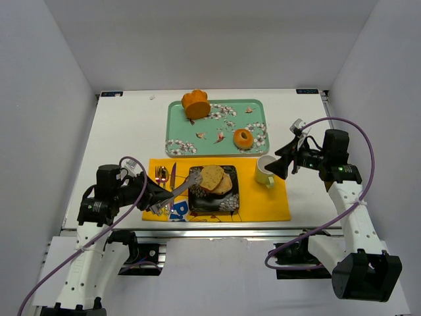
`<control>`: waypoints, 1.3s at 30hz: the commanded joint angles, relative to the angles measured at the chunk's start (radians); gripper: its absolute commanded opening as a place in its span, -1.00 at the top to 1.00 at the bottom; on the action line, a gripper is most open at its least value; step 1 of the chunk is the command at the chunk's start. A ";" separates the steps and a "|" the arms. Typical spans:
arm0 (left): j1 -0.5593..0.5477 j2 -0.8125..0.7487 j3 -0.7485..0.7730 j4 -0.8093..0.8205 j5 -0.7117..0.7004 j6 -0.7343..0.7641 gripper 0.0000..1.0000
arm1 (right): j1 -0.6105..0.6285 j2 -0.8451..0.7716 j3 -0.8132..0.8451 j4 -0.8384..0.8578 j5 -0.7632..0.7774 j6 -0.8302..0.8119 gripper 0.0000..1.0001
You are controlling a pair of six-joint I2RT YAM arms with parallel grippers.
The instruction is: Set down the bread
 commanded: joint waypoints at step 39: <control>0.001 0.097 0.324 -0.094 -0.298 0.075 0.34 | -0.006 -0.023 0.007 -0.009 -0.019 -0.042 -0.70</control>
